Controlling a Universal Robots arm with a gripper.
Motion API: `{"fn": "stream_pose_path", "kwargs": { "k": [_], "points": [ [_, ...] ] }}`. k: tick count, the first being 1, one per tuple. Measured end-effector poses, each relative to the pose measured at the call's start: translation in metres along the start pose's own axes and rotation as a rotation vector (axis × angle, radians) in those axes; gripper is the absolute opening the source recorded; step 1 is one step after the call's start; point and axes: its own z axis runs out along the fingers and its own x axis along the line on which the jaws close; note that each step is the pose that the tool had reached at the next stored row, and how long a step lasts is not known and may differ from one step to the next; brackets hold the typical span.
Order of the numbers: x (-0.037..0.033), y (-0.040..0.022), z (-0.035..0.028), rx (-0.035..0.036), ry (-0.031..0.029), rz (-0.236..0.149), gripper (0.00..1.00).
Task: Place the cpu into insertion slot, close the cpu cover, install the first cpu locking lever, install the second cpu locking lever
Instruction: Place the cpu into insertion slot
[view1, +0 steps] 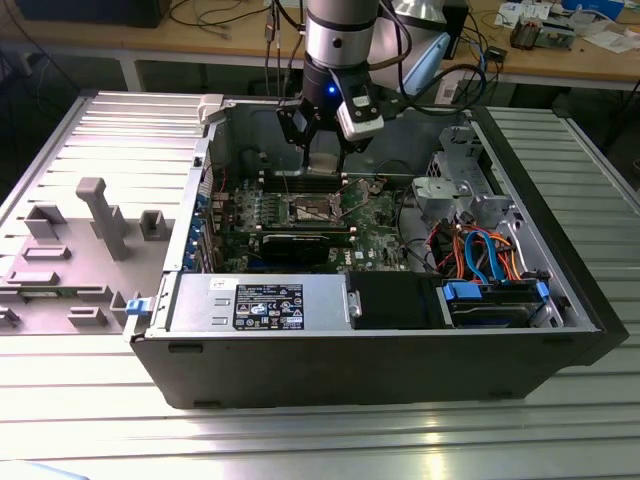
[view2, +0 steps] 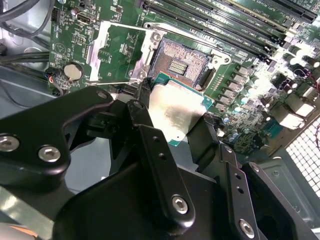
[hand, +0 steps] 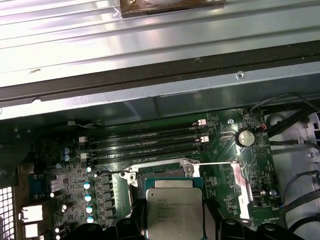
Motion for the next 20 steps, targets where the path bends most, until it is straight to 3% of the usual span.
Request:
{"fn": "stream_pose_path", "kwargs": {
  "k": [20],
  "points": [
    [-0.0001, -0.0003, 0.0037, 0.0036, -0.0045, 0.044, 0.55]
  ]
}}
